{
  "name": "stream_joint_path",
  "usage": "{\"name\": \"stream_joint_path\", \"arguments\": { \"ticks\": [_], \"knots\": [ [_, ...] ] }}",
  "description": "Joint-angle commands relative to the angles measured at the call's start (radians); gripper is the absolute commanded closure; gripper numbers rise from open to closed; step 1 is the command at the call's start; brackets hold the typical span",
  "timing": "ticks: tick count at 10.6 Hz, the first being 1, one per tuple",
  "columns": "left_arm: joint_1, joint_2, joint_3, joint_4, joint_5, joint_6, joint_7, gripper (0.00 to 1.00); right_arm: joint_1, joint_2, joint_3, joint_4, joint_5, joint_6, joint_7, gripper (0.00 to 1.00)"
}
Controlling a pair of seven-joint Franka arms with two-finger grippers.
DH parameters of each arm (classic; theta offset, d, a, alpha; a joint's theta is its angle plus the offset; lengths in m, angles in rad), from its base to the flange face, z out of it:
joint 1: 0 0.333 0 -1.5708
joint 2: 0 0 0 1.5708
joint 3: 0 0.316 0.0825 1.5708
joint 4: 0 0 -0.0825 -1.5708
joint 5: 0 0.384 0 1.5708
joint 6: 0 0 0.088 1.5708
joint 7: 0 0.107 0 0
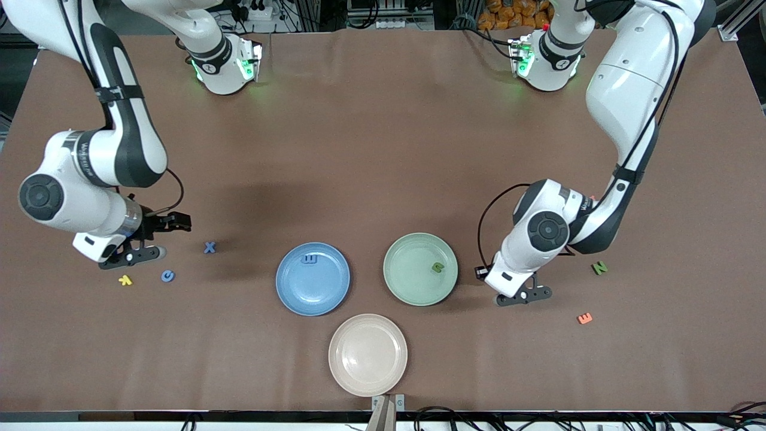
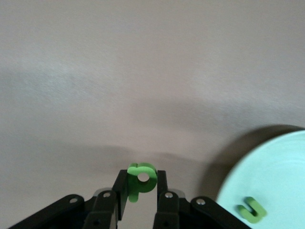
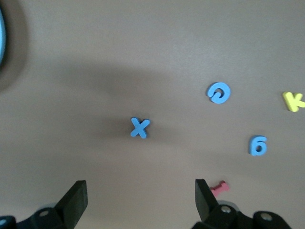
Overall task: Sort letters by color into matching plates
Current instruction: 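Grasp the blue X with the right gripper while the left gripper lifts p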
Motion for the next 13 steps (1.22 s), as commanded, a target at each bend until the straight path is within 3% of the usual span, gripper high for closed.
{"name": "stream_joint_path", "arguments": {
  "ticks": [1, 5, 13],
  "knots": [
    [-0.039, -0.009, 0.004, 0.02, -0.02, 0.004, -0.073, 1.0, -0.019, -0.041, 0.038, -0.219, 0.001, 0.254, 0.024, 0.0],
    [-0.051, -0.001, 0.004, 0.026, -0.02, 0.025, -0.093, 1.0, -0.016, 0.037, 0.051, -0.283, 0.002, 0.431, 0.052, 0.0],
    [-0.054, 0.003, 0.006, 0.026, -0.02, 0.062, -0.114, 1.0, -0.017, 0.165, 0.067, -0.27, 0.002, 0.573, 0.081, 0.0]
  ]
}}
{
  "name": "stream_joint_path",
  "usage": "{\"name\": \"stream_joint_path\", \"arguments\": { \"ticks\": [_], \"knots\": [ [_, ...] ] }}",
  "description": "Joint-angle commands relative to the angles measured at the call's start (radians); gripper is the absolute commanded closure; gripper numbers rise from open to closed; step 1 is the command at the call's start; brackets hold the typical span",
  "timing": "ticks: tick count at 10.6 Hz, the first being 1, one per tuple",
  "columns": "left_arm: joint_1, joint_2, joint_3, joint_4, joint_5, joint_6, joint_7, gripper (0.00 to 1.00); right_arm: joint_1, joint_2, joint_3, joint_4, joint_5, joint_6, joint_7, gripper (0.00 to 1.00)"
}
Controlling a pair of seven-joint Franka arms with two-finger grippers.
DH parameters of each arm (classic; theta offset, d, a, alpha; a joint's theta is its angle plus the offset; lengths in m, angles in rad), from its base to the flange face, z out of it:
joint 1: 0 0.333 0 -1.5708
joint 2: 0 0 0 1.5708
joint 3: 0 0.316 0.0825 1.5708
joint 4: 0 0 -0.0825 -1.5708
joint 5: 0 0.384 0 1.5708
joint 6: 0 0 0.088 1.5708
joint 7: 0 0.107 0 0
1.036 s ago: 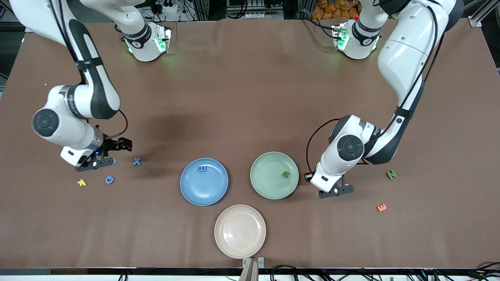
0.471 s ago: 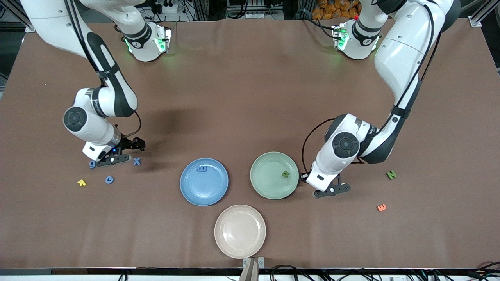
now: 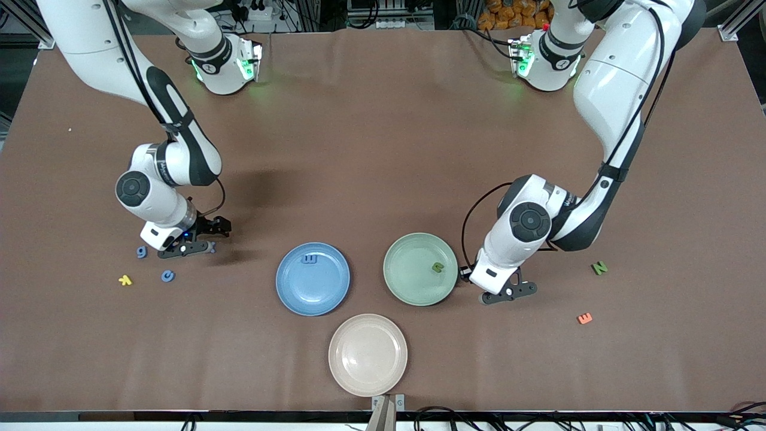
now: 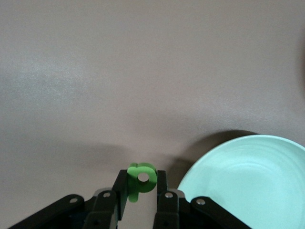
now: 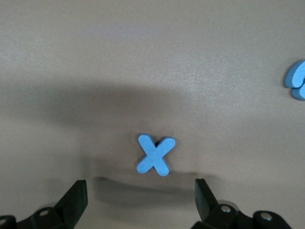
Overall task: Sort letters by color into matching plates
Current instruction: 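Grasp the blue X with the right gripper while the left gripper lifts p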
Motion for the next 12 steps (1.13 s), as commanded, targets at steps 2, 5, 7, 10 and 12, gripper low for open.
{"name": "stream_joint_path", "arguments": {
  "ticks": [2, 5, 7, 10, 12],
  "knots": [
    [-0.008, 0.0, 0.005, 0.006, -0.018, 0.02, -0.02, 1.0, -0.015, 0.033, 0.013, 0.014, 0.001, 0.037, 0.013, 0.06],
    [-0.008, 0.001, 0.006, 0.004, -0.018, 0.034, -0.019, 1.0, -0.012, 0.053, 0.015, 0.044, 0.003, 0.035, 0.013, 0.16],
    [-0.008, 0.001, 0.006, 0.004, -0.018, 0.041, -0.017, 1.0, -0.011, 0.054, 0.015, 0.057, 0.003, 0.028, 0.026, 0.16],
    [-0.007, 0.003, 0.006, 0.004, -0.02, 0.061, -0.019, 1.0, -0.011, 0.054, 0.013, 0.06, 0.001, 0.028, 0.026, 0.21],
    [-0.008, 0.012, 0.006, 0.004, -0.031, 0.087, -0.02, 1.0, -0.012, 0.054, 0.013, 0.06, 0.001, 0.026, 0.026, 0.27]
  ]
}}
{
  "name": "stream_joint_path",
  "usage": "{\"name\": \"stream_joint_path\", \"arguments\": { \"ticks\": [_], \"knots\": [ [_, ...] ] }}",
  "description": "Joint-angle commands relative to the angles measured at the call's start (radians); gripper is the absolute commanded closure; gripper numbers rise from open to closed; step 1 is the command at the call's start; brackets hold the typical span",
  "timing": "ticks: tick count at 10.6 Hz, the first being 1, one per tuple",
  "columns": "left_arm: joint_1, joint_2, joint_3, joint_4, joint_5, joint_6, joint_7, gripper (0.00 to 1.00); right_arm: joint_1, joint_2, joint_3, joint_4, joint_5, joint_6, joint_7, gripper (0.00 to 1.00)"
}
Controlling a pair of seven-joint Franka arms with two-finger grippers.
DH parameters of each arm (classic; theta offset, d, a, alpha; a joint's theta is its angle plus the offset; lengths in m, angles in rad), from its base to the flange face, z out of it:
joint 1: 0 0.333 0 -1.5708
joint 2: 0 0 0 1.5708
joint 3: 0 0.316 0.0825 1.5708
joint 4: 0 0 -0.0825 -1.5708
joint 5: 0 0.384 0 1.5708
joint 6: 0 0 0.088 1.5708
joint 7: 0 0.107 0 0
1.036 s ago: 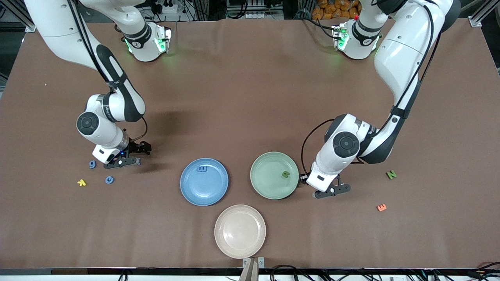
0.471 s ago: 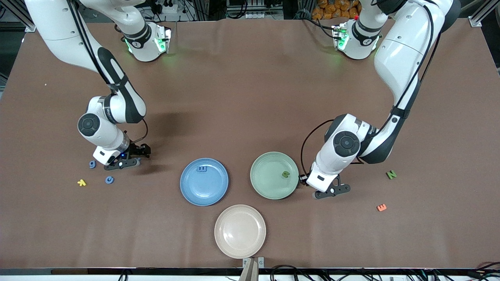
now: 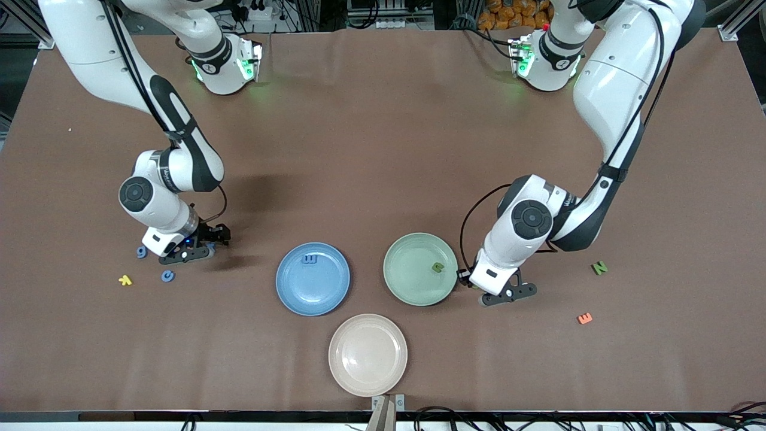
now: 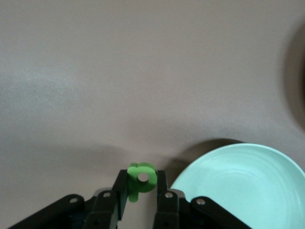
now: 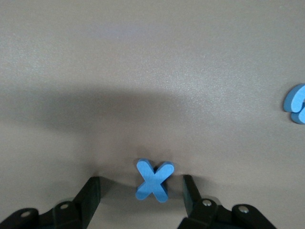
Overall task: Sort letters by color into matching plates
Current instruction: 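Lift the blue X with the right gripper while the left gripper carries p to plate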
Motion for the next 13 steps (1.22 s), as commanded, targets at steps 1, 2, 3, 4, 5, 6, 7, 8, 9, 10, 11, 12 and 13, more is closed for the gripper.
{"name": "stream_joint_path", "arguments": {
  "ticks": [1, 2, 3, 4, 5, 6, 7, 8, 9, 10, 11, 12, 13],
  "knots": [
    [-0.008, 0.012, 0.006, 0.004, -0.059, 0.068, -0.022, 1.0, -0.014, 0.013, 0.012, 0.016, -0.001, -0.004, 0.014, 0.28],
    [-0.009, 0.021, 0.006, 0.004, -0.069, 0.085, -0.025, 1.0, -0.015, 0.013, 0.011, 0.016, -0.001, -0.004, 0.014, 0.33],
    [-0.028, 0.024, 0.009, 0.004, -0.069, 0.097, -0.042, 1.0, -0.02, 0.013, 0.011, 0.015, -0.004, -0.004, 0.005, 0.36],
    [-0.042, 0.026, 0.011, 0.004, -0.069, 0.099, -0.063, 1.0, -0.029, 0.013, 0.011, 0.015, -0.007, -0.004, 0.004, 0.4],
    [-0.052, 0.027, 0.011, 0.004, -0.07, 0.112, -0.075, 1.0, -0.031, 0.013, 0.011, 0.015, -0.008, -0.004, 0.002, 0.42],
    [-0.061, 0.039, 0.009, 0.004, -0.07, 0.129, -0.075, 1.0, -0.031, 0.013, 0.011, 0.015, -0.01, -0.004, 0.002, 0.43],
    [-0.092, 0.053, 0.009, 0.004, -0.072, 0.146, -0.082, 1.0, -0.032, 0.013, 0.011, 0.015, -0.01, -0.004, 0.002, 0.46],
    [-0.112, 0.056, 0.009, 0.004, -0.072, 0.152, -0.106, 1.0, -0.035, 0.015, 0.011, 0.016, -0.011, -0.004, 0.002, 0.5],
    [-0.123, 0.055, 0.009, 0.004, -0.072, 0.155, -0.129, 1.0, -0.035, 0.018, 0.011, 0.016, -0.013, -0.004, 0.002, 0.55],
    [-0.134, 0.055, 0.009, 0.004, -0.072, 0.157, -0.143, 1.0, -0.035, 0.019, 0.011, 0.018, -0.013, -0.004, 0.002, 0.59],
    [-0.147, 0.056, 0.009, 0.004, -0.072, 0.177, -0.149, 1.0, -0.035, 0.021, 0.011, 0.024, -0.013, -0.004, 0.002, 0.63],
    [-0.16, 0.068, 0.009, 0.004, -0.072, 0.197, -0.154, 1.0, -0.035, 0.022, 0.011, 0.027, -0.013, -0.006, 0.004, 0.68],
    [-0.18, 0.073, 0.012, 0.004, -0.072, 0.22, -0.18, 1.0, -0.034, 0.024, 0.011, 0.039, -0.013, -0.009, 0.005, 0.71]
  ]
}}
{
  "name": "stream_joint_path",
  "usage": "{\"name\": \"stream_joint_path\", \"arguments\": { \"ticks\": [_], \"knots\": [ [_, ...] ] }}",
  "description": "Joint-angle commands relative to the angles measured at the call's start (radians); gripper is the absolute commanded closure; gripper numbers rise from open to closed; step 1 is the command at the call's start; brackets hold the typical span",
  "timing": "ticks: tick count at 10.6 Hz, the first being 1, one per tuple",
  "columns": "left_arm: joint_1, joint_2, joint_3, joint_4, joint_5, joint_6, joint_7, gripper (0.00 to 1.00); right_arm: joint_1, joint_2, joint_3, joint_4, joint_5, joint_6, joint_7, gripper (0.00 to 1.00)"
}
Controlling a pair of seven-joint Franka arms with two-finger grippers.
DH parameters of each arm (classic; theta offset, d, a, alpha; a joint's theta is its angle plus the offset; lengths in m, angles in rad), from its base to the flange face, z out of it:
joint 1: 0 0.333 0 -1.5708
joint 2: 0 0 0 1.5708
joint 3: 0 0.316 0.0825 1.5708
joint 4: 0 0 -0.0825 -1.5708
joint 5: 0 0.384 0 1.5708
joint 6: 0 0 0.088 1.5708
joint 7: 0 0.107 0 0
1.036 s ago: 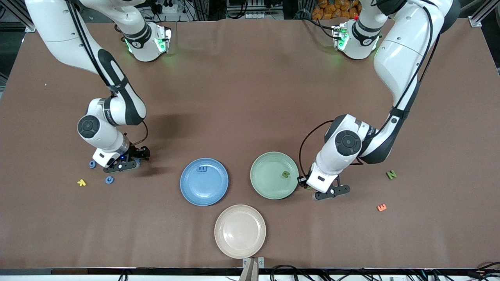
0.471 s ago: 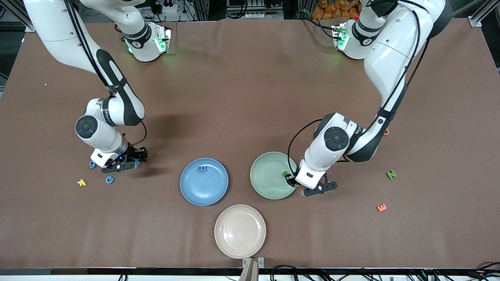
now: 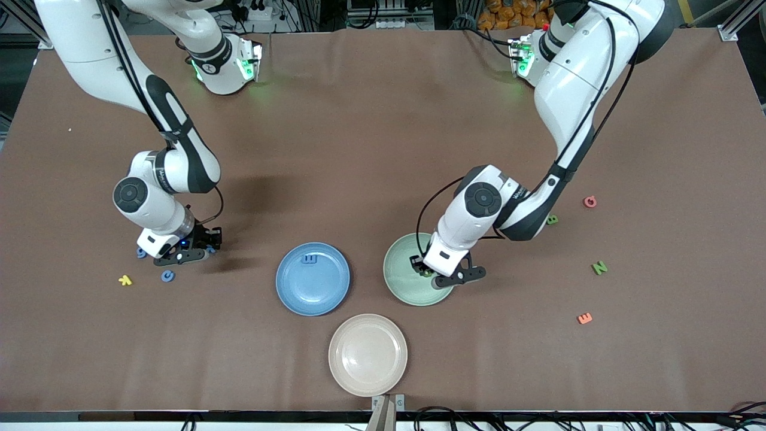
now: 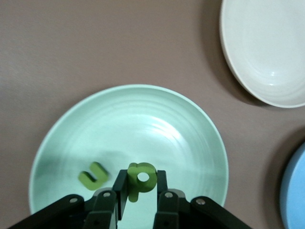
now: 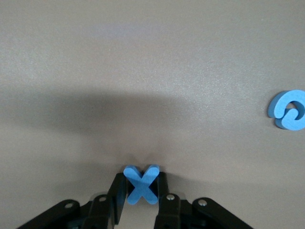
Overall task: Sort letters by color into matching plates
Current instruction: 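Lift the blue X with the right gripper while the left gripper carries p to plate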
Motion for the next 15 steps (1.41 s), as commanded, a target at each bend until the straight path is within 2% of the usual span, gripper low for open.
{"name": "stream_joint_path", "arguments": {
  "ticks": [1, 2, 5, 7, 12, 13, 14, 15],
  "knots": [
    [-0.053, 0.017, 0.015, 0.007, -0.019, 0.063, -0.07, 1.0, -0.02, 0.027, 0.009, 0.031, -0.013, -0.001, 0.005, 0.72],
    [-0.056, 0.017, 0.017, 0.007, -0.019, 0.065, -0.078, 1.0, -0.018, 0.027, 0.009, 0.047, -0.013, -0.002, 0.005, 0.73],
    [-0.067, 0.017, 0.021, 0.005, -0.015, 0.065, -0.076, 1.0, -0.014, 0.024, 0.009, 0.141, -0.014, -0.161, 0.008, 0.73],
    [-0.067, 0.019, 0.021, 0.005, -0.015, 0.066, -0.076, 1.0, -0.012, 0.023, 0.009, 0.191, -0.013, -0.207, 0.01, 0.73],
    [-0.073, 0.019, 0.029, 0.005, -0.013, 0.067, -0.076, 1.0, 0.077, 0.026, 0.009, 0.339, -0.008, -0.381, 0.066, 0.73],
    [-0.076, 0.017, 0.029, 0.005, -0.008, 0.067, -0.076, 0.76, 0.107, 0.029, 0.009, 0.387, -0.007, -0.424, 0.098, 0.73],
    [-0.079, 0.02, 0.029, 0.005, -0.007, 0.067, -0.073, 0.31, 0.133, 0.038, 0.009, 0.428, -0.007, -0.457, 0.129, 0.73],
    [-0.079, 0.022, 0.03, 0.004, 0.005, 0.067, -0.07, 0.0, 0.158, 0.047, 0.009, 0.464, -0.004, -0.467, 0.157, 0.73]
  ]
}}
